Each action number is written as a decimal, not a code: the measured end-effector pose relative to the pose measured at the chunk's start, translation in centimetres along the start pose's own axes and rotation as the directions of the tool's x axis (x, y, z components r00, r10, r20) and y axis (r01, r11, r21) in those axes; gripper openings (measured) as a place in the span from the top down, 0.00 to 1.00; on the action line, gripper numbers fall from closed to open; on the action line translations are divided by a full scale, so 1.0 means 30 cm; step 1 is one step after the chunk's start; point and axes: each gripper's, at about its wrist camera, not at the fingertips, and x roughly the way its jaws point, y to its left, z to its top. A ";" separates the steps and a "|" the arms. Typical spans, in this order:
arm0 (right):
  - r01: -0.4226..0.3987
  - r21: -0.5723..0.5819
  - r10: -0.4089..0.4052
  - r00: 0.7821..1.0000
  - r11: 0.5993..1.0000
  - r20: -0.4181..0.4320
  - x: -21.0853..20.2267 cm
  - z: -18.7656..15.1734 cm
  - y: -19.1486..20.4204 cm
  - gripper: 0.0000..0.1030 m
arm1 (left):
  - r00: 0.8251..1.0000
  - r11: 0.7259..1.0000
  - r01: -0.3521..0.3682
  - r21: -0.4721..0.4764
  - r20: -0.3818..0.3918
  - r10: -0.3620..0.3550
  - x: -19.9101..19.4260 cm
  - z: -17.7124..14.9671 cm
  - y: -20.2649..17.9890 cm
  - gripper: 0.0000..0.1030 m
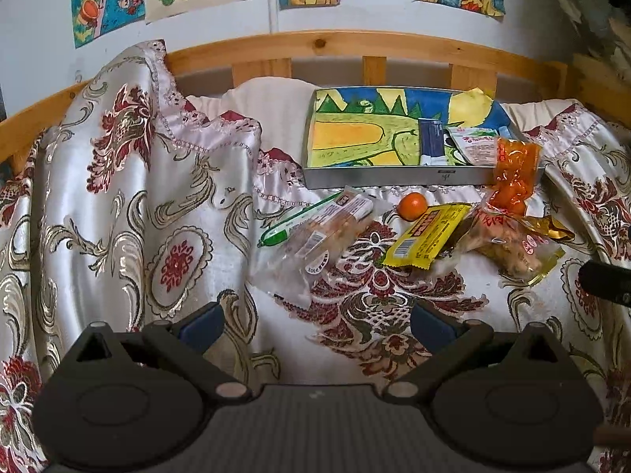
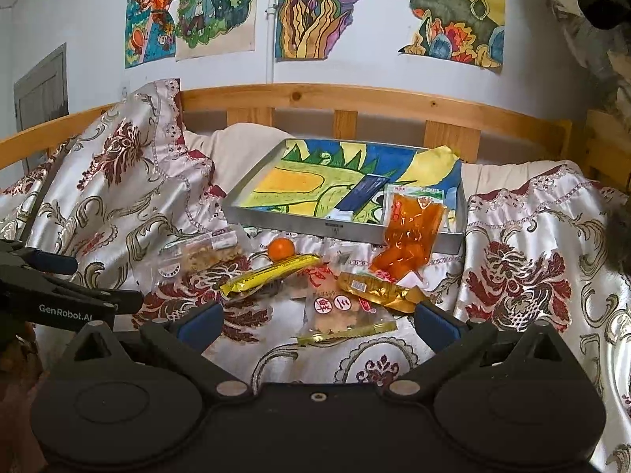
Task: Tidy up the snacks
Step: 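Lift both tools back from the tray and hover over the remaining snacks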
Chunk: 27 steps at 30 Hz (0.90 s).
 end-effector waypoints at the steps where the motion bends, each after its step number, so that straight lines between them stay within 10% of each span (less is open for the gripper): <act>1: -0.002 0.001 0.002 1.000 1.000 -0.004 0.003 -0.002 0.000 0.01 | 1.000 1.000 0.000 -0.001 -0.002 0.000 0.000 -0.001 0.000 0.01; 27: -0.038 0.064 0.040 0.999 0.997 -0.033 0.052 0.034 -0.038 0.01 | 0.998 0.998 0.033 -0.044 -0.057 -0.035 0.091 0.103 -0.011 0.01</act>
